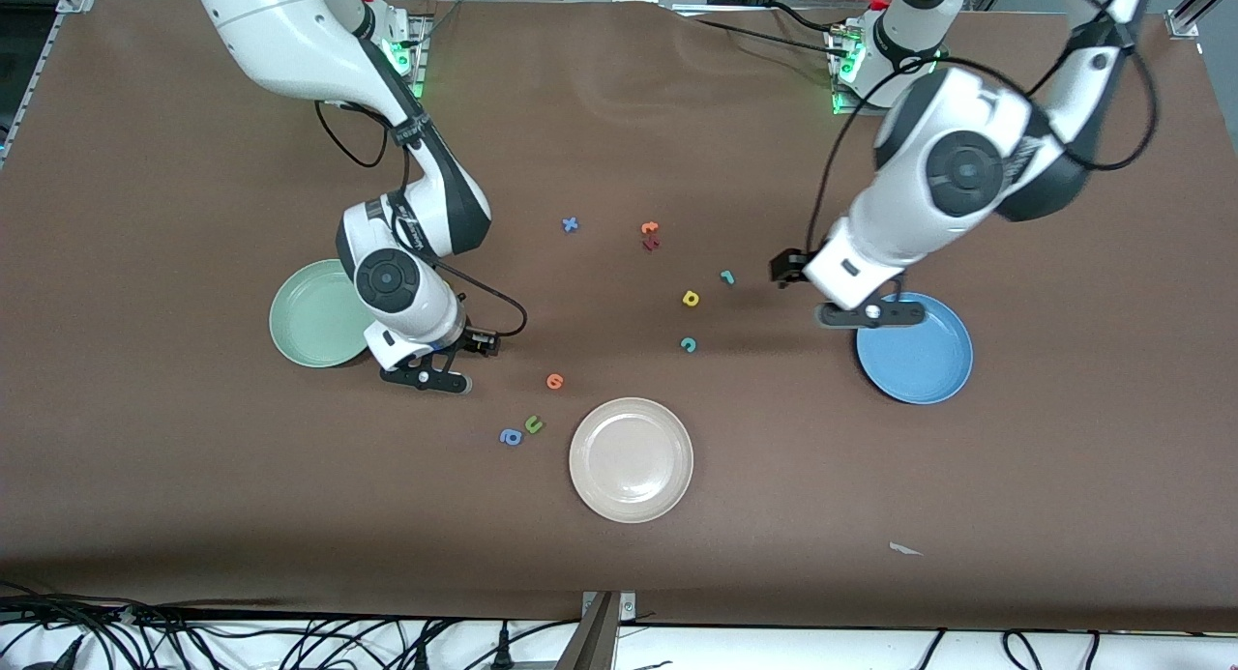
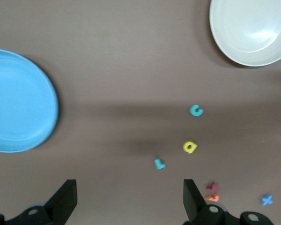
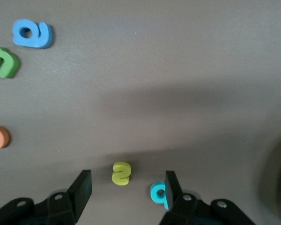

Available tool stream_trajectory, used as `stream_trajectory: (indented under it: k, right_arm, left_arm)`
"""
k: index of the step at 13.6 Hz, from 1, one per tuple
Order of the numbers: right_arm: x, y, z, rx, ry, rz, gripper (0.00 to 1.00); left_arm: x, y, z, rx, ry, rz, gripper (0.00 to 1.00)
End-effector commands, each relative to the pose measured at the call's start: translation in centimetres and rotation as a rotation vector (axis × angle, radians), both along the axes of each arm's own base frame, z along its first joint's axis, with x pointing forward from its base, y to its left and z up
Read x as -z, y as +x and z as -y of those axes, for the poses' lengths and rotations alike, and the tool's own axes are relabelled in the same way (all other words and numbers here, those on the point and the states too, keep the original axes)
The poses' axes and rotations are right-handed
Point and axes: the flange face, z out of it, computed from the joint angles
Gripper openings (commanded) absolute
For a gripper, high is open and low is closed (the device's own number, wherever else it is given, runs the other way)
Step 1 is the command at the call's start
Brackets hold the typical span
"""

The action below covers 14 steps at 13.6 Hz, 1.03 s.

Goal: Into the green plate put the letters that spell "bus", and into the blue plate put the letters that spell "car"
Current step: 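Reach the right gripper to the yellow 2 while the left gripper reaches the c, then place the 2 on the green plate while the left gripper grasps the c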

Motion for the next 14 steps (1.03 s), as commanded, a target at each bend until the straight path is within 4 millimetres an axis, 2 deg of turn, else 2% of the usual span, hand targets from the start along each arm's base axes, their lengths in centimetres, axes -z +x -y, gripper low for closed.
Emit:
stream_trajectory:
  k: [1,3,6,8,10,13,14]
  right_arm:
    - [0.5,-0.7,-1.0,0.003,0.002,0.012,0.65]
    - [1.6,-1.4,-2.1,0.012,0.000,0.014,0.65]
    - [2.6,-1.9,-1.9,0.012,-0.007,0.011,0.65]
    - [3.5,-2.4,-1.4,0.016,0.001,0.029,0.65]
    - [4.4,-2.8,-1.1,0.018,0.014,0.055,0.49]
    - [4.4,-2.8,-1.0,0.018,0.014,0.055,0.12]
    - [4.3,-2.8,-1.0,0.015,0.014,0.055,0.06]
  left_arm:
    - [2.5,-0.7,3.0,-0.040,-0.007,0.024,1.00]
    - [4.9,-1.1,5.8,-0.059,-0.002,0.050,1.00]
    - [9.6,-1.7,9.6,-0.102,0.069,0.117,1.00]
    - [12.3,-0.8,10.6,-0.134,0.092,0.153,1.00]
    - [14.4,-1.2,12.8,-0.131,0.102,0.153,1.00]
    - [16.6,-0.6,13.7,-0.140,0.075,0.144,0.97]
    - [17.4,-0.7,14.1,-0.135,0.058,0.151,0.97]
